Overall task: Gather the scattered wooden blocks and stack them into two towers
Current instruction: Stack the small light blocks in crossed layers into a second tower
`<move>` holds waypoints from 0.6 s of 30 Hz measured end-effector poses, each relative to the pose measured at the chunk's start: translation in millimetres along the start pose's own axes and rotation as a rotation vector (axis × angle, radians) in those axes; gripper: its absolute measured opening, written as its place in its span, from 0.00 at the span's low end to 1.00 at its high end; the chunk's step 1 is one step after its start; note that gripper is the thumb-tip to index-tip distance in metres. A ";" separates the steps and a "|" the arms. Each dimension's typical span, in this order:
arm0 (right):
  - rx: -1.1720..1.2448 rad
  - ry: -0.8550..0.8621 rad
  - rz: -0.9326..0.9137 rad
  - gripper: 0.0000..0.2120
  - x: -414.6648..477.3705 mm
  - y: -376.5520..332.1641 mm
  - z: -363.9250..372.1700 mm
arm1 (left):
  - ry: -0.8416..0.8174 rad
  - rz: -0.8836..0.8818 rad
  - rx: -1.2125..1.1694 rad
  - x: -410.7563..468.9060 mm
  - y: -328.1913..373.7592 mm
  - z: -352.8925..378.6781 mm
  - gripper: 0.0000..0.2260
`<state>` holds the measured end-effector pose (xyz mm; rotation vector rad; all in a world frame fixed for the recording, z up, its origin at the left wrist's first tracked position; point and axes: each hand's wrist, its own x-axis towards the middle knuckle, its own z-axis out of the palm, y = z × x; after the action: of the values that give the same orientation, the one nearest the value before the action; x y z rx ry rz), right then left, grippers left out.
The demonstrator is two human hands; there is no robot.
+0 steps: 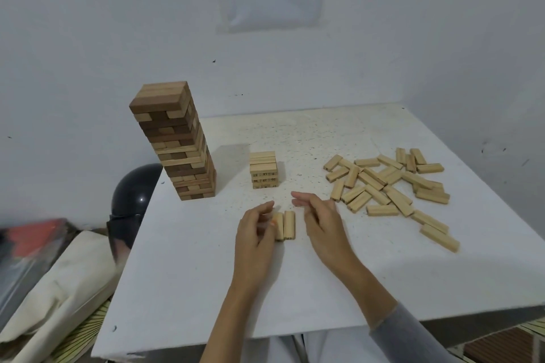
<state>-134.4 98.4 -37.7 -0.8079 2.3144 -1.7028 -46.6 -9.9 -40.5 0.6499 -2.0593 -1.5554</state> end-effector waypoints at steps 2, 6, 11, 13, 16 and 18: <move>-0.006 0.013 -0.016 0.15 0.8 -0.8 -0.5 | 0.006 0.000 -0.015 -1.7 3.1 -0.2 0.17; 0.030 0.070 -0.011 0.11 -0.3 -5.1 -0.5 | 0.025 0.001 -0.020 -4.9 3.3 -0.4 0.17; -0.002 -0.135 0.020 0.24 -6.4 -4.5 -12.6 | -0.005 0.044 0.035 -12.4 1.2 -3.9 0.19; -0.030 -0.241 0.006 0.28 -8.1 -0.5 -19.9 | -0.002 0.064 0.055 -15.6 -0.6 -4.7 0.21; -0.106 -0.296 -0.033 0.32 -8.1 4.7 -23.5 | 0.002 0.086 0.082 -16.2 -4.2 -3.8 0.23; -0.129 -0.276 -0.054 0.31 -8.1 6.0 -22.2 | -0.005 0.108 0.098 -16.0 -5.0 -3.8 0.23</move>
<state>-139.1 122.4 -37.2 -1.0646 2.2466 -1.3704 -31.4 -3.9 -45.8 0.5599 -2.1479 -1.4050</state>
